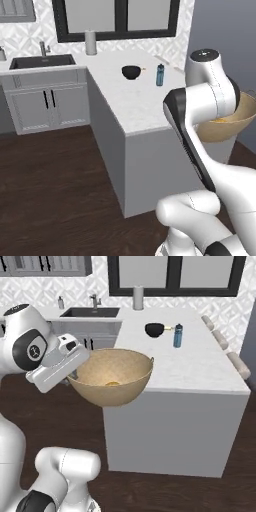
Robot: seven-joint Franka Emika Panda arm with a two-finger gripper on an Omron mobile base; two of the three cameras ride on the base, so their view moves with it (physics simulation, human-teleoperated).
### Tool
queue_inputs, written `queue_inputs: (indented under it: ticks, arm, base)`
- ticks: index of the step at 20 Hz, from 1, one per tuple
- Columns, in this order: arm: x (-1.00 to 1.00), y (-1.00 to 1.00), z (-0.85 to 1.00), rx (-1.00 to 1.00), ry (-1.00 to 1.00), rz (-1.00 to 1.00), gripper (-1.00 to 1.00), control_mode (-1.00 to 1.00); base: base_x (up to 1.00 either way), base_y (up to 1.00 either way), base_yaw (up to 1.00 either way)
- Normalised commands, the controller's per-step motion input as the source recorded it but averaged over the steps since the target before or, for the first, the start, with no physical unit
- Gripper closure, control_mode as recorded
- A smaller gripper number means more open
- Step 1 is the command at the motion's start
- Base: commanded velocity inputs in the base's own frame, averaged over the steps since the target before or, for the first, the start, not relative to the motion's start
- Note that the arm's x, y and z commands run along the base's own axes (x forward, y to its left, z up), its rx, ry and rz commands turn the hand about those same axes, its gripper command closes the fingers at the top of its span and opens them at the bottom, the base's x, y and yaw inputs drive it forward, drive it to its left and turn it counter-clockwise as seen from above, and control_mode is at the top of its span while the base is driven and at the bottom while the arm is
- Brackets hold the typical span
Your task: Open the cabinet, pick up the bread from the cabinet and place it in the basket. Then move the basket to the dining counter.
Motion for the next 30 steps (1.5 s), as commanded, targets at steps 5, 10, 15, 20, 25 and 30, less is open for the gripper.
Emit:
queue_inputs:
  ticks: [5, 10, 15, 20, 25, 30]
  arm:
    - [0.00, 0.00, 0.00, 0.00, 0.00, 0.00, 1.00, 1.00]
    - [0.00, 0.00, 0.00, 0.00, 0.00, 0.00, 1.00, 1.00]
    - [0.00, 0.00, 0.00, 0.00, 0.00, 0.00, 1.00, 1.00]
    - [0.00, 0.00, 0.00, 0.00, 0.00, 0.00, 1.00, 1.00]
    - [0.00, 0.00, 0.00, 0.00, 0.00, 0.00, 1.00, 1.00]
    - [0.00, 0.00, 0.00, 0.00, 0.00, 0.00, 1.00, 1.00]
  base:
    - [0.70, -0.60, 0.15]
    - [0.58, -0.42, 0.16]
    - [0.56, -0.39, 0.13]
    - [0.51, -0.41, 0.06]
    - [0.51, -0.32, 0.00]
    - [0.47, -0.26, 0.00]
